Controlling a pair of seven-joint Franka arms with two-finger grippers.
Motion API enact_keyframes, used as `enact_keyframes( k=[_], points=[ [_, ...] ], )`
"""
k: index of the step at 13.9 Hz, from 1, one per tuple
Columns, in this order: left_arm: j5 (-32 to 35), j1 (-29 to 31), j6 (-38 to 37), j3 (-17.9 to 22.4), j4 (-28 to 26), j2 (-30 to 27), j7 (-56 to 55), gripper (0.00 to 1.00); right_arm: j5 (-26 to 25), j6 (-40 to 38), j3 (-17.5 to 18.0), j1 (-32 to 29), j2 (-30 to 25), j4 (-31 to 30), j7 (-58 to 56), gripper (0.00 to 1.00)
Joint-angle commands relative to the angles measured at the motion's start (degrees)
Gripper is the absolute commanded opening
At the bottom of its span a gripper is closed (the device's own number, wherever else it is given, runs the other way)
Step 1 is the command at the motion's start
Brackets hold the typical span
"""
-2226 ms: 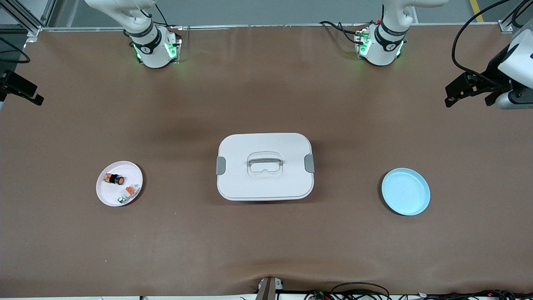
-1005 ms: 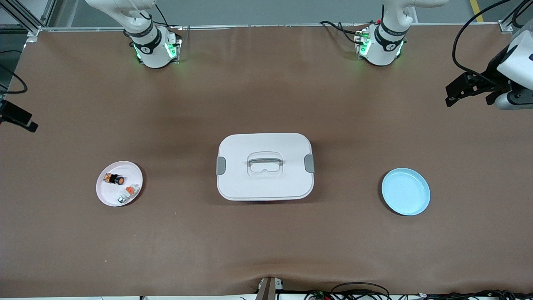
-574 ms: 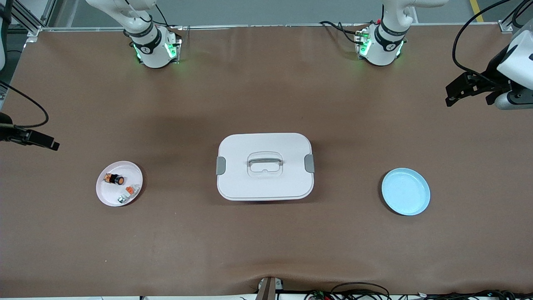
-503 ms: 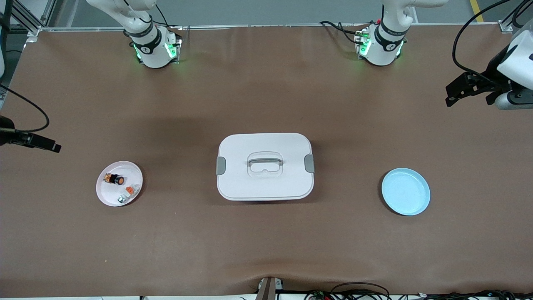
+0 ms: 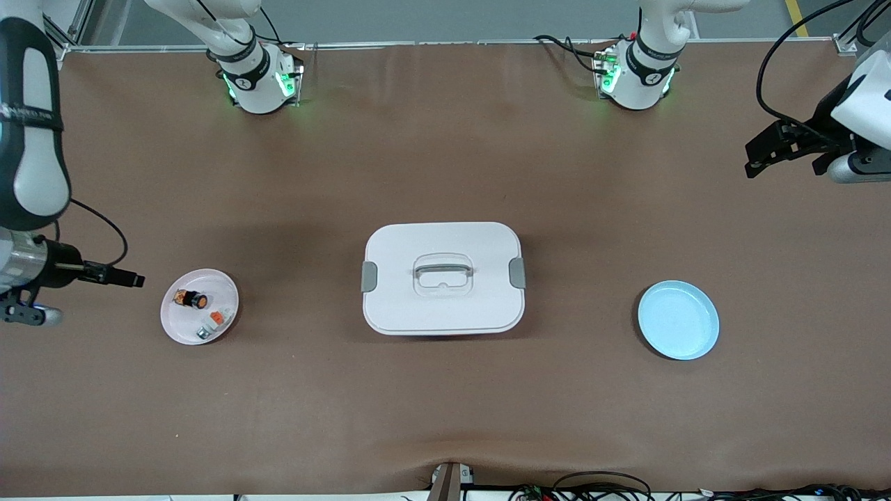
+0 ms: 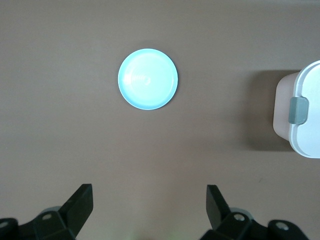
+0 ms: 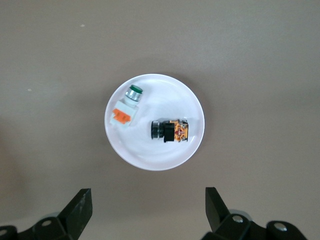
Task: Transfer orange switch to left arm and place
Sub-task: 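Move the right gripper down over the white plate's black switch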
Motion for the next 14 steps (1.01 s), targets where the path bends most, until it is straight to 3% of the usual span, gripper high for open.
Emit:
enact_keyframes(
  k=[1, 8, 14],
  points=[
    [0.96, 0.24, -1.07, 0.11, 1.39, 1.26, 0.67, 1.00, 1.19, 2.07, 0.46, -1.03, 1.41, -1.09, -1.40, 1.00],
    [1.14, 0.24, -0.98, -0.06, 1.21, 1.34, 0.75, 1.00, 2.69, 12.78, 0.46, -2.00, 5.54, -7.32, -5.10, 1.00],
    [1.05, -0.03, -0.98, -0.07, 1.03, 1.78, 0.67, 1.00, 2.69, 15.25, 0.64, -1.03, 8.36, -8.30, -5.18, 1.00]
  ],
)
